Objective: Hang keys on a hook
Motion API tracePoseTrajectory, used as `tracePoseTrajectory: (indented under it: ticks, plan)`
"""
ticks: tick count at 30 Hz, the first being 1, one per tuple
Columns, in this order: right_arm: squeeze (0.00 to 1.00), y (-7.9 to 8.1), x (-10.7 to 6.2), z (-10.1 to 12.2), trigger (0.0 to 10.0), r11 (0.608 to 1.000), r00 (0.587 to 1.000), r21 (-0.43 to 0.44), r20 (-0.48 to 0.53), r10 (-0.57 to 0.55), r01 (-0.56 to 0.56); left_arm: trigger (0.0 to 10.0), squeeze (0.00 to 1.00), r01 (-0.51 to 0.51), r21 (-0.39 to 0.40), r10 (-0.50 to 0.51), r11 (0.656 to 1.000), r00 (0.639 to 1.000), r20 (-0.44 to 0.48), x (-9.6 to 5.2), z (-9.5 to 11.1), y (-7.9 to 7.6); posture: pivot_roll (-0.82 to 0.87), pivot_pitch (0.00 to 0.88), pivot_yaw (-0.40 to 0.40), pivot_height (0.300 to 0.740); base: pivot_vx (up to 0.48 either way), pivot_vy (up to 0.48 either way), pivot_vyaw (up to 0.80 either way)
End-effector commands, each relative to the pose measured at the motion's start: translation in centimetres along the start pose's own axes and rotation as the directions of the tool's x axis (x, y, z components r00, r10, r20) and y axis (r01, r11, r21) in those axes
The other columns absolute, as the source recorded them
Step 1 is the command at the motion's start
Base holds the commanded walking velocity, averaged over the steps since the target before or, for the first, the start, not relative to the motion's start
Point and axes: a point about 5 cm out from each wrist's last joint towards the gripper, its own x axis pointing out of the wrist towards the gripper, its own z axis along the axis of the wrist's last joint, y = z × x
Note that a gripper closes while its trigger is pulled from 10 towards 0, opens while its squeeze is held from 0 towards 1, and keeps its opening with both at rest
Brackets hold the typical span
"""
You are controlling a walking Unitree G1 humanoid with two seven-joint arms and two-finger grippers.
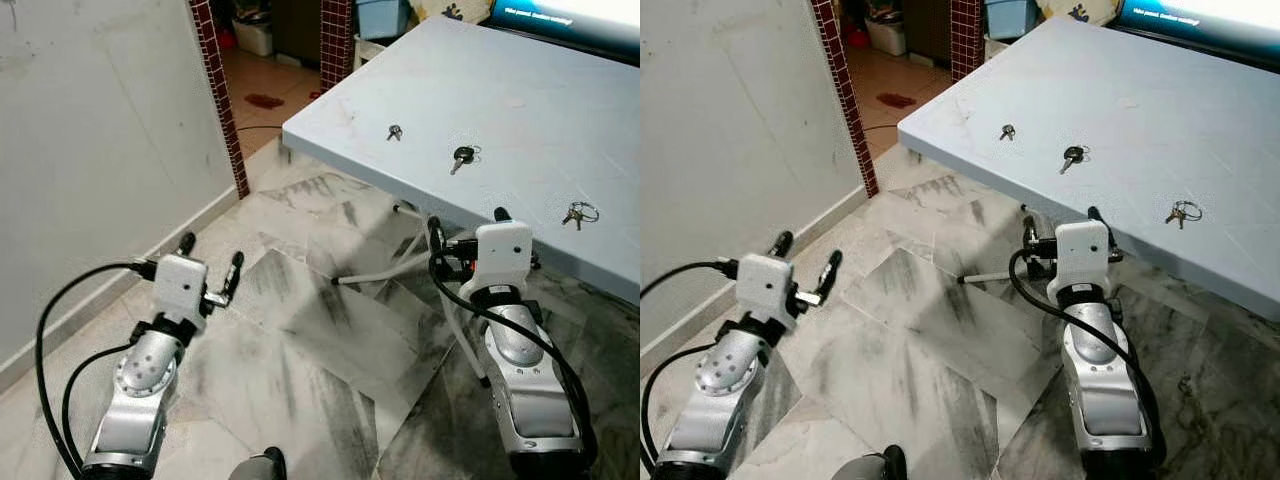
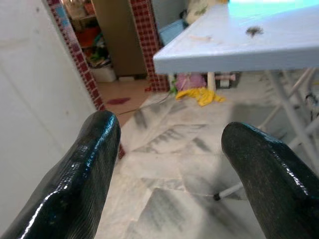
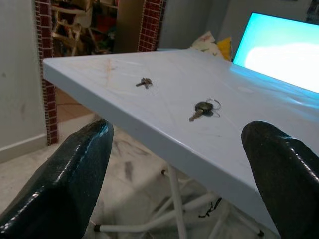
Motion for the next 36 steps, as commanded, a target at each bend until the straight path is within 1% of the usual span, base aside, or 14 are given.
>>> tracePoseTrajectory:
  ticks: [1,2,6,8,10,12,15,18,20,21,23,28,31,36]
  plan:
    - [0.00,-0.1,-0.2,0.2,10.0,1.000,1.000,0.023,0.006,-0.012,0.011,10.0,0.02,-0.009,0.000,0.009,1.000,1.000,0.011,-0.1,0.4,0.0,-0.03,0.145,0.032,0.740,0.000,0.000,0.00]
    - [0.00,-0.4,-0.3,0.4,10.0,0.999,1.000,0.042,0.015,-0.007,0.006,10.0,0.00,-0.019,-0.002,0.019,1.000,1.000,0.010,-0.2,0.5,-0.3,-0.02,0.161,0.040,0.740,0.000,0.000,0.00]
    - [0.00,-1.2,-0.3,0.1,10.0,0.994,1.000,0.112,0.014,-0.014,0.013,10.0,0.00,-0.013,0.005,0.013,1.000,1.000,-0.007,-1.2,0.2,-1.2,-0.02,0.172,0.064,0.740,0.000,0.000,0.00]
    - [0.00,-1.9,-0.4,-0.2,10.0,0.995,0.997,0.057,-0.013,-0.078,0.079,10.0,0.00,-0.017,0.031,0.017,0.999,1.000,0.001,-1.5,0.4,-1.2,-0.03,0.180,0.071,0.740,0.000,0.000,0.00]
    - [0.00,-1.9,-0.4,0.2,10.0,0.995,0.998,0.076,-0.015,-0.064,0.065,10.0,0.00,-0.036,0.016,0.036,0.999,0.999,0.004,-1.3,0.6,-0.8,-0.03,0.175,0.070,0.740,0.000,0.000,0.00]
    - [0.00,-1.9,-0.2,0.6,10.0,0.999,0.999,0.039,0.007,-0.039,0.039,10.0,0.00,-0.022,0.035,0.022,0.999,1.000,0.019,-0.7,0.9,-0.5,-0.04,0.177,0.052,0.740,0.000,0.000,0.00]
    - [0.00,-2.0,-0.2,0.8,10.0,0.999,1.000,0.049,0.019,-0.022,0.021,10.0,0.00,-0.005,0.056,0.003,0.998,1.000,0.031,-0.1,1.1,-0.3,-0.02,0.146,0.028,0.740,0.000,0.000,0.00]
    - [0.00,-1.8,-0.2,-0.1,10.0,0.999,1.000,0.043,-0.004,-0.004,0.005,10.0,0.00,-0.017,0.056,0.016,0.998,1.000,0.019,-0.2,0.8,-0.5,-0.02,0.121,0.053,0.740,0.000,0.000,0.00]
    - [0.00,-1.7,-0.2,0.2,10.0,0.999,1.000,0.047,0.007,0.005,-0.006,10.0,0.00,-0.025,0.034,0.024,0.999,1.000,0.012,-0.2,0.8,-0.5,-0.02,0.121,0.055,0.740,0.000,0.000,0.00]
    - [0.00,-1.6,-0.1,0.5,10.0,1.000,1.000,0.018,0.023,0.004,-0.005,10.0,0.00,-0.023,0.037,0.023,0.999,1.000,0.013,-0.3,0.9,-0.5,-0.03,0.123,0.060,0.740,0.000,0.000,0.00]
    - [0.00,-2.1,0.0,1.0,10.0,0.999,0.998,-0.011,0.050,-0.049,0.050,10.0,0.00,0.008,0.045,-0.008,0.999,1.000,0.003,-0.3,0.5,-1.1,-0.03,0.139,0.061,0.740,0.000,0.000,0.00]
    - [0.00,-3.0,-0.3,1.2,10.0,0.990,0.989,0.004,0.047,-0.142,0.142,10.0,0.00,-0.028,0.012,0.028,1.000,0.999,0.032,0.4,1.3,-1.3,-0.04,0.152,0.067,0.740,0.000,0.000,0.00]
    - [0.00,-3.0,-0.4,0.7,10.0,0.988,0.988,0.028,0.007,-0.152,0.151,10.0,0.00,-0.049,-0.001,0.049,0.999,0.998,0.030,0.6,1.3,-1.2,-0.04,0.159,0.067,0.740,0.000,0.000,-0.14]
    - [0.00,-2.8,-0.5,0.5,10.0,0.989,0.989,0.009,0.003,-0.145,0.145,10.0,0.00,-0.064,-0.014,0.064,0.998,0.997,0.033,0.9,1.5,-1.2,-0.04,0.159,0.066,0.740,0.000,0.000,-0.79]
